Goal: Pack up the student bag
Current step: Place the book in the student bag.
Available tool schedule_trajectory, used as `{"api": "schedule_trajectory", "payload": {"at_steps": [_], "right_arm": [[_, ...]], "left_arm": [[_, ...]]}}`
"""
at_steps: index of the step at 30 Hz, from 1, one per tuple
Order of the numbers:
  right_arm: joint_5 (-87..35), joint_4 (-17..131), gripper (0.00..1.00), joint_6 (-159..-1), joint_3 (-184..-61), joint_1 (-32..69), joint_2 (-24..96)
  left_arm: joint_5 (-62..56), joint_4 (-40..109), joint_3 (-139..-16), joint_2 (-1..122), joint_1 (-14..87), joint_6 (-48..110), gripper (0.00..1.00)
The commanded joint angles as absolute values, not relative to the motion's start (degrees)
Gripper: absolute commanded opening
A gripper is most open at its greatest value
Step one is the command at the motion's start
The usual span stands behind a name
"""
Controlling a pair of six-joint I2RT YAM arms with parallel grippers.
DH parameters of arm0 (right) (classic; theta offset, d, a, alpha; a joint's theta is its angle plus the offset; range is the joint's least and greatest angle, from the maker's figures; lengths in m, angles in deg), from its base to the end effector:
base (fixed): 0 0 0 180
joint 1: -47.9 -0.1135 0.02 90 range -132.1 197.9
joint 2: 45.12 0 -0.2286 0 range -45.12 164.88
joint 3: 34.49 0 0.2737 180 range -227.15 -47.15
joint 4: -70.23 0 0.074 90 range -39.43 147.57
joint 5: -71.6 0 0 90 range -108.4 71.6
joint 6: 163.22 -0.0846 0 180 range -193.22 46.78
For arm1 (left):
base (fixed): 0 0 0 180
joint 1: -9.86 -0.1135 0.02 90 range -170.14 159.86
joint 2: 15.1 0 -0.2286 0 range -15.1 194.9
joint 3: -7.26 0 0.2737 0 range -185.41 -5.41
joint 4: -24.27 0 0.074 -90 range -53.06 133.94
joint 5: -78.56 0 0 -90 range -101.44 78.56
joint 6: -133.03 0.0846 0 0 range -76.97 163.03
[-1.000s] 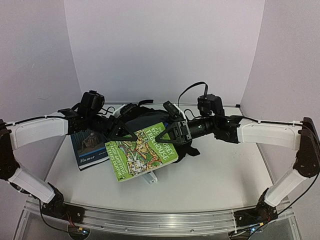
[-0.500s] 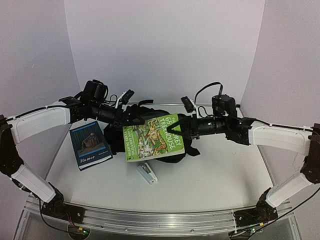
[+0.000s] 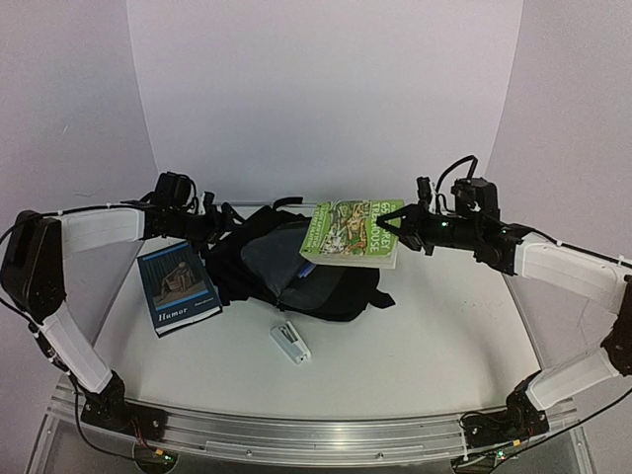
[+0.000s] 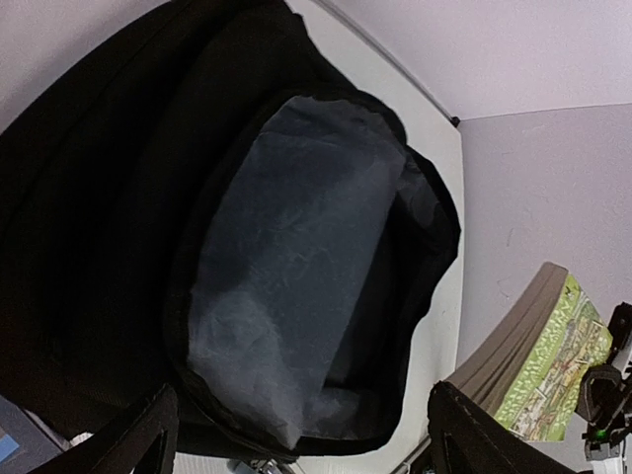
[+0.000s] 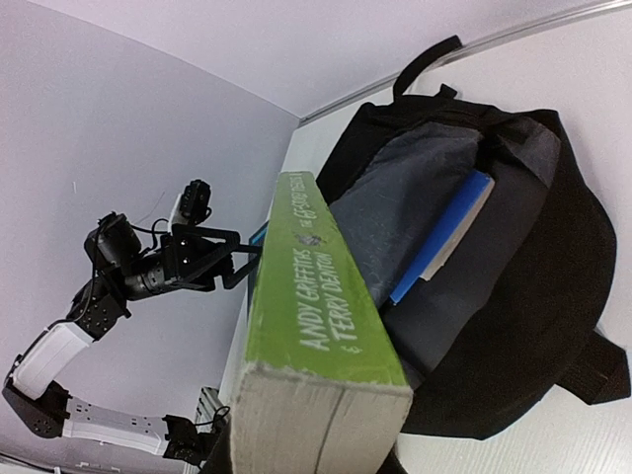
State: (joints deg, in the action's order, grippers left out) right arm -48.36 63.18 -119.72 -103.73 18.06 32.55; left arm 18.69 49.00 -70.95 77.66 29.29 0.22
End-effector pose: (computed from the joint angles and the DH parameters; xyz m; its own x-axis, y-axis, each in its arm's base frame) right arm 0.3120 0.2277 0.2574 -0.7749 0.2800 -0.5667 -0.4162 0.4488 0.7908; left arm 0.3724 -0.1764 0.1799 -0.8825 -0.3119 -0.3519 0.0741 0.6467 -0.7592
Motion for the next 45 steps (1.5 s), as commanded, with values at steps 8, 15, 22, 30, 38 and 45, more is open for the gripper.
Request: {"api": "schedule_trajectory", "payload": {"at_steps": [8, 15, 22, 30, 38, 45], "right_arm": [[-47.9, 67.5, 0.0, -121.5, -103.6, 18.3, 31.2], [-46.7, 67.5, 0.0, -123.1, -102.4, 18.4, 30.3], [-43.4, 67.6, 0.0, -127.2, -99.3, 18.4, 28.4], [-44.6, 72.9, 0.0, -137.1, -96.0, 18.4, 31.8], [-46.6, 77.6, 0.0, -145.6, -96.2, 18.4, 37.2], [-47.3, 82.8, 0.0, -150.6, -99.1, 18.4, 40.9]], "left_arm": [[16.5, 44.9, -73.9, 86.5, 30.0, -4.5, 0.8], [23.0, 39.6, -74.8, 91.2, 30.1, -6.3, 0.47], [27.7, 30.3, -75.2, 90.7, 30.1, -7.1, 0.09], [31.7, 22.4, -78.2, 82.0, 32.8, 4.8, 0.0], [34.1, 19.6, -79.3, 78.9, 36.2, 11.4, 0.0], [34.9, 19.9, -80.1, 78.8, 37.4, 13.5, 0.0]]}}
